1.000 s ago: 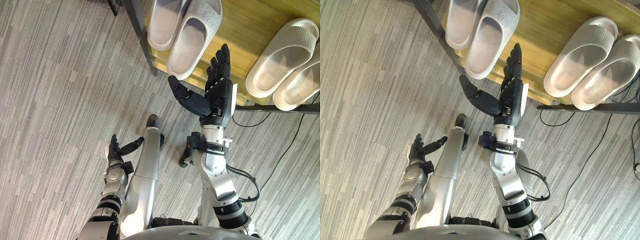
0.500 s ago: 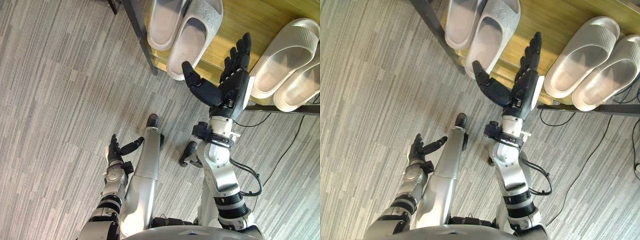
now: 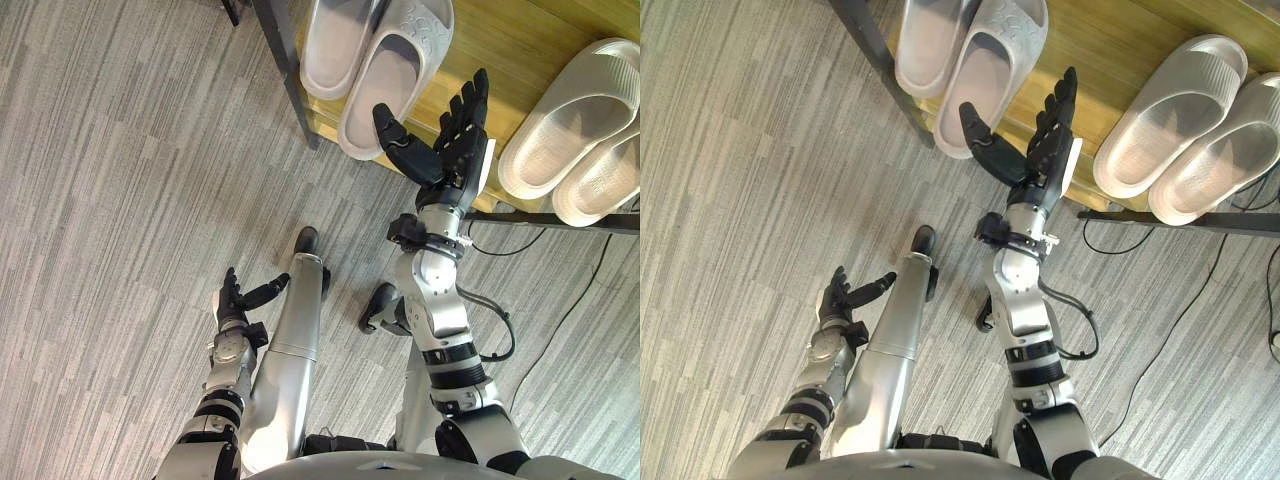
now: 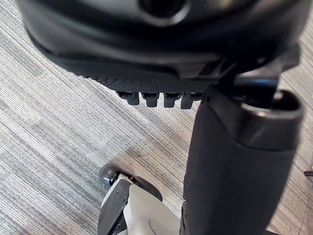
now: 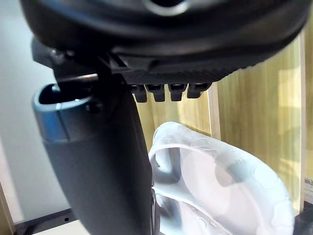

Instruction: Organize the slippers on the shoe rack

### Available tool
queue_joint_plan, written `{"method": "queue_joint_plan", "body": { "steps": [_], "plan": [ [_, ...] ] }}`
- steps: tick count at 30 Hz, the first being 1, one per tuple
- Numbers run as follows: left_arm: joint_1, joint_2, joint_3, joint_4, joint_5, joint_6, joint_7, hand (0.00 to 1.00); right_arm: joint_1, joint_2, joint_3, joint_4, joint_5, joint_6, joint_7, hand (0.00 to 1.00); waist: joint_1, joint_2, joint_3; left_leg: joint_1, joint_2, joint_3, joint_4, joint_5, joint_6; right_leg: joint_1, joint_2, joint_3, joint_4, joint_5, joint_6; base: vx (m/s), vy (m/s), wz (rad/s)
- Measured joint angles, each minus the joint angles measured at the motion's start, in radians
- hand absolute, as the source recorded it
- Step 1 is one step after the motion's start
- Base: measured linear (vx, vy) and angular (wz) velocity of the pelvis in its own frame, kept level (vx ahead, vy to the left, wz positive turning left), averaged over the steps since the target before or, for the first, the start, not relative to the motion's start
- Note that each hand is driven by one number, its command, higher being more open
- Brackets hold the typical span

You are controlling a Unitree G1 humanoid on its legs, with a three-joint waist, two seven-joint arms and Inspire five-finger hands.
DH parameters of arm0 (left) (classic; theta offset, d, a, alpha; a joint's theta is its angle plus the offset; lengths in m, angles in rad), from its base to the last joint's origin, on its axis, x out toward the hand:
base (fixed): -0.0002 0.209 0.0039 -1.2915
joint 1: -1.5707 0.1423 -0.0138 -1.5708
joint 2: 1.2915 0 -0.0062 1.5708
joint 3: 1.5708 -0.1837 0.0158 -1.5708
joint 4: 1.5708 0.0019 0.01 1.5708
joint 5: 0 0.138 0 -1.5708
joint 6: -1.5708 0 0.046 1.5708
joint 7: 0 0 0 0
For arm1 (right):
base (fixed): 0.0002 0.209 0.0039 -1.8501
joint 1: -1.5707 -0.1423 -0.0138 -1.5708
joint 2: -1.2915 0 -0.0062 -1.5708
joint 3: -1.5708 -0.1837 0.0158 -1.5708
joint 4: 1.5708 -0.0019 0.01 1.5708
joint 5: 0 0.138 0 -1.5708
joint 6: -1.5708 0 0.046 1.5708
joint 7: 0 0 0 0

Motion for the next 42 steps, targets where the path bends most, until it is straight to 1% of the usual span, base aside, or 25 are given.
{"method": "queue_joint_plan", "body": {
  "steps": [6,14,23,29,37,42],
  "plan": [
    [0.000,-0.001,0.000,0.001,-0.001,-0.002,-0.018,1.00,-0.078,-0.055,-0.006,0.058,0.014,-0.006,0.018,1.00,0.007,0.000,0.000,-0.019,-0.006,-0.005,0.010,0.003,-0.002,-0.016,-0.005,-0.004,0.014,-0.002,-0.001,0.00,0.035,0.03],
    [0.000,-0.001,0.000,0.007,-0.004,-0.003,-0.026,1.00,-0.151,-0.090,-0.018,0.114,0.047,-0.004,0.044,1.00,0.013,0.000,0.000,-0.025,-0.012,-0.020,0.012,0.007,-0.008,-0.016,-0.008,-0.019,0.021,-0.008,-0.006,0.01,0.025,0.04],
    [0.000,0.000,-0.001,0.011,-0.009,-0.003,-0.027,1.00,-0.167,-0.092,-0.018,0.127,0.051,-0.004,0.046,1.00,0.014,0.001,0.000,-0.025,-0.012,-0.023,0.014,0.007,-0.010,-0.016,-0.008,-0.022,0.024,-0.010,-0.006,0.01,0.032,0.01],
    [0.000,0.000,-0.001,0.013,-0.010,-0.003,-0.027,1.00,-0.184,-0.092,-0.018,0.132,0.084,-0.004,0.046,1.00,0.014,0.002,-0.001,-0.025,-0.011,-0.023,0.015,0.006,-0.011,-0.016,-0.008,-0.023,0.025,-0.012,-0.009,0.01,0.041,0.00],
    [-0.001,-0.005,-0.004,0.022,-0.010,-0.003,-0.027,1.00,-0.214,-0.115,-0.024,0.157,0.092,-0.001,0.037,1.00,0.022,0.014,-0.004,-0.026,-0.010,-0.028,0.015,0.004,-0.009,-0.016,-0.008,-0.029,0.032,-0.017,-0.019,0.01,0.027,0.01],
    [-0.001,-0.013,-0.004,0.028,-0.020,-0.003,-0.032,1.00,-0.268,-0.132,-0.043,0.194,0.126,-0.001,0.013,1.00,0.031,0.030,-0.007,-0.031,-0.007,-0.031,0.022,0.004,-0.009,-0.018,-0.006,-0.034,0.038,-0.019,-0.023,0.00,0.000,0.00]
  ]
}}
